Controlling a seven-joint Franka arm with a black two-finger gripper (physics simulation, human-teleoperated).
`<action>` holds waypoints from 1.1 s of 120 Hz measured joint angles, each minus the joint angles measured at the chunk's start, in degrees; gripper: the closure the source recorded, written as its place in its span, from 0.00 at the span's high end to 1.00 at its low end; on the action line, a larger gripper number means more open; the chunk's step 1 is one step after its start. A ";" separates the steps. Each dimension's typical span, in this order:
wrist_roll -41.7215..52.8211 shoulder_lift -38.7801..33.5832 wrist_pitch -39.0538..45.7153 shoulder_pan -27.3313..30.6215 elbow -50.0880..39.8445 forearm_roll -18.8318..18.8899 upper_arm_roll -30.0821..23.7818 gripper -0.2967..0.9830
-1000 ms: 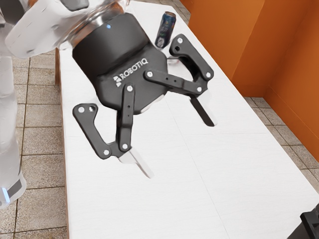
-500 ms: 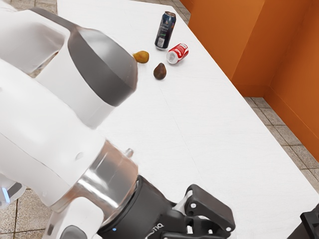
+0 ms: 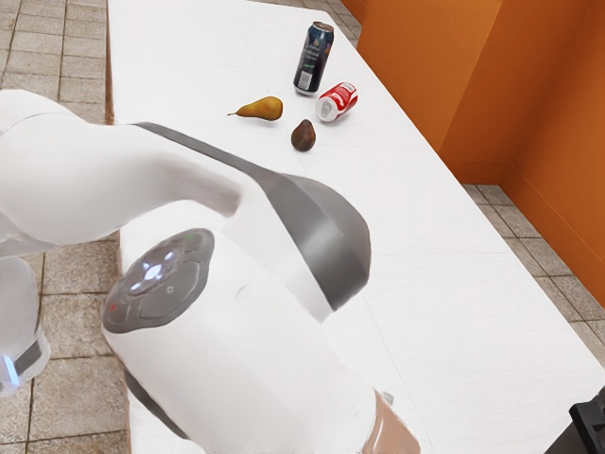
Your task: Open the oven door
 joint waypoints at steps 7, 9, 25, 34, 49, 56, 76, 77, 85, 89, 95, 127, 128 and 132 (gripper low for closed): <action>1.12 1.95 -0.05 4.16 2.55 -1.54 -3.12 0.77; 1.44 2.43 -0.04 5.11 3.14 -1.86 -3.83 0.77; 4.38 5.34 0.37 13.17 7.12 -3.31 -11.12 0.77; 6.31 6.34 1.93 15.25 7.98 -3.62 -12.37 0.77; 9.20 8.61 5.36 18.41 9.27 -3.81 -14.80 0.77; 10.45 9.59 6.81 19.72 10.15 -3.82 -15.59 0.77; 13.68 11.40 10.09 22.76 11.38 -3.71 -17.27 0.77; 13.82 11.45 10.22 22.83 11.39 -3.70 -17.29 0.77; 14.91 12.28 11.07 23.13 12.05 -3.68 -17.36 0.77; 15.41 12.59 11.39 23.33 12.25 -3.68 -17.46 0.77; 16.12 12.83 11.75 23.68 12.33 -3.67 -17.54 0.77; 18.95 13.24 11.11 24.31 11.91 -3.87 -18.17 0.77; 19.00 13.24 11.01 24.31 11.91 -3.88 -18.22 0.77; 19.19 13.25 10.65 24.31 11.90 -3.93 -18.41 0.77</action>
